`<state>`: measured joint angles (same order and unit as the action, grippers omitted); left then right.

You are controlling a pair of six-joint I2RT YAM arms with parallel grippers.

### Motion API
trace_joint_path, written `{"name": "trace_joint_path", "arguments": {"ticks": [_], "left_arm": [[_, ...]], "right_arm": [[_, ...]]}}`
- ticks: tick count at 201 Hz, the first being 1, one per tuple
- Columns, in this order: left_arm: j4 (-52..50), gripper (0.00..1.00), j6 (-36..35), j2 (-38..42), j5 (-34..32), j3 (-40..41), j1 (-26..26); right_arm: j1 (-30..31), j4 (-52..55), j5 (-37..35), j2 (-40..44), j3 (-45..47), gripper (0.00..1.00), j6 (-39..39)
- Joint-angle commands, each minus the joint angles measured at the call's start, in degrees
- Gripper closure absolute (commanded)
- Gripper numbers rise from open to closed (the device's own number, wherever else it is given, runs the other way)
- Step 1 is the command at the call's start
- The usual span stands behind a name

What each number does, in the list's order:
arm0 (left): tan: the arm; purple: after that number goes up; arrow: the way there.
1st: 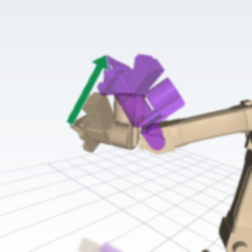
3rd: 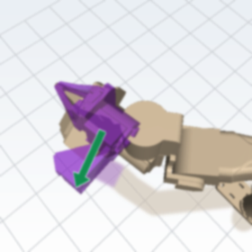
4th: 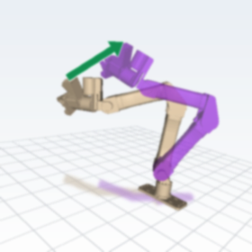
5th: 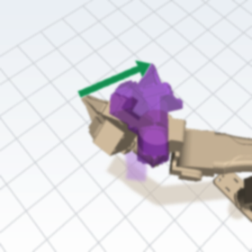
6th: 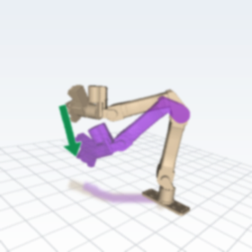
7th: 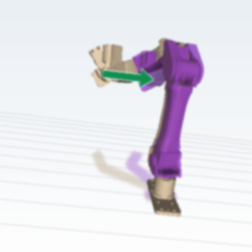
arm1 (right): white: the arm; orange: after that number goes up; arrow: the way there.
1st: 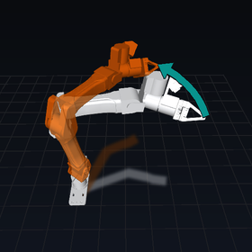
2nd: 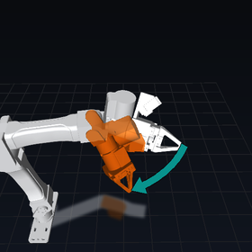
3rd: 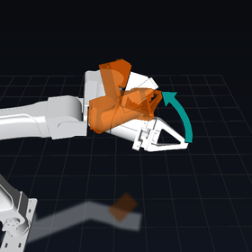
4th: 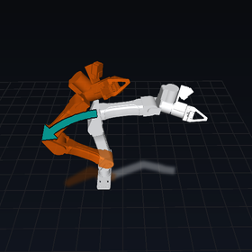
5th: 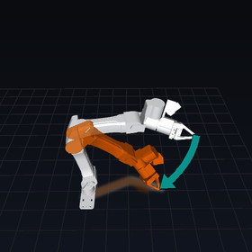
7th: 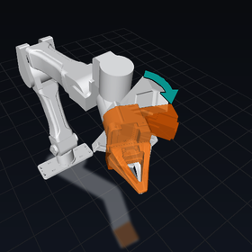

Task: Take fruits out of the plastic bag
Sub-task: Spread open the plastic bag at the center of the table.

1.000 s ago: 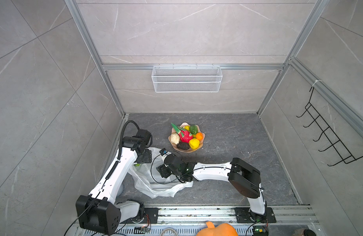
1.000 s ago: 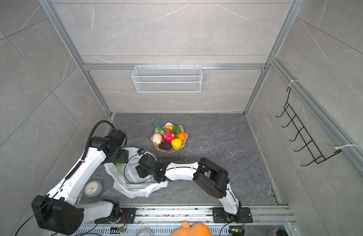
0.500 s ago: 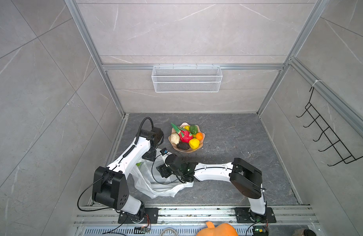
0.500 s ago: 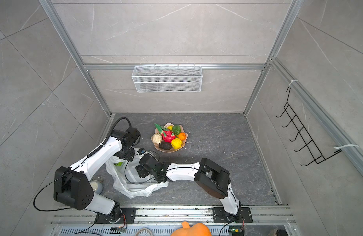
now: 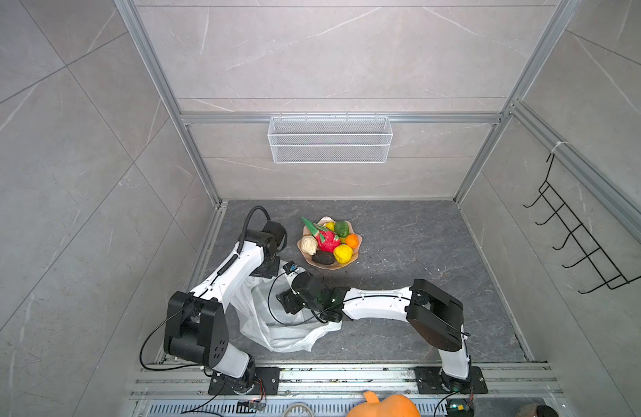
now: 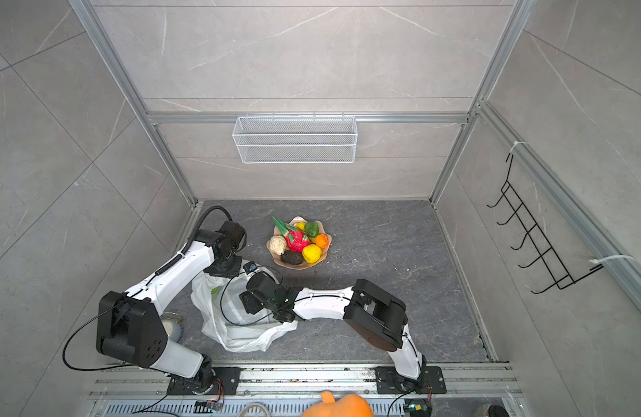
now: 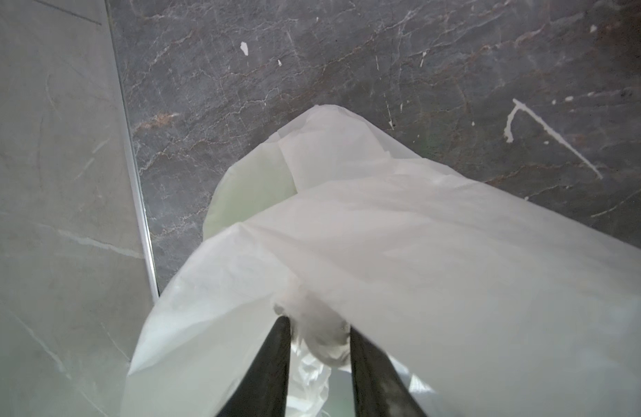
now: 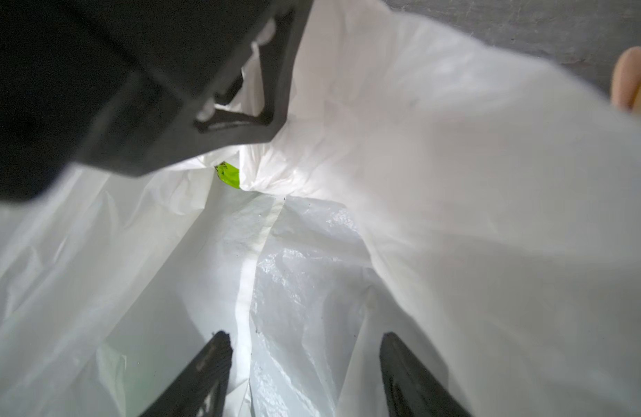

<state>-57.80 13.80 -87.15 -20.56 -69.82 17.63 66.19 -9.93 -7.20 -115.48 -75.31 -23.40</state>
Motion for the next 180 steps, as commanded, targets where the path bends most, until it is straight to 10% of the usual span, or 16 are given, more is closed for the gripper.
{"name": "trace_joint_path", "arguments": {"ticks": [1, 27, 180], "left_arm": [[1.8, 0.86, 1.8, 2.2, 3.2, 0.1, -0.4], [4.8, 1.0, 3.6, 7.9, 5.5, 2.7, -0.4], [16.5, 1.0, 14.9, 36.2, 15.4, 12.1, 4.1]], "right_arm": [[0.3, -0.8, -0.5, 2.1, 0.6, 0.32, -1.3], [0.3, -3.5, 2.5, 2.3, 1.4, 0.32, -2.9], [2.4, -13.2, 4.0, -16.8, -12.9, 0.42, -10.3]]}}
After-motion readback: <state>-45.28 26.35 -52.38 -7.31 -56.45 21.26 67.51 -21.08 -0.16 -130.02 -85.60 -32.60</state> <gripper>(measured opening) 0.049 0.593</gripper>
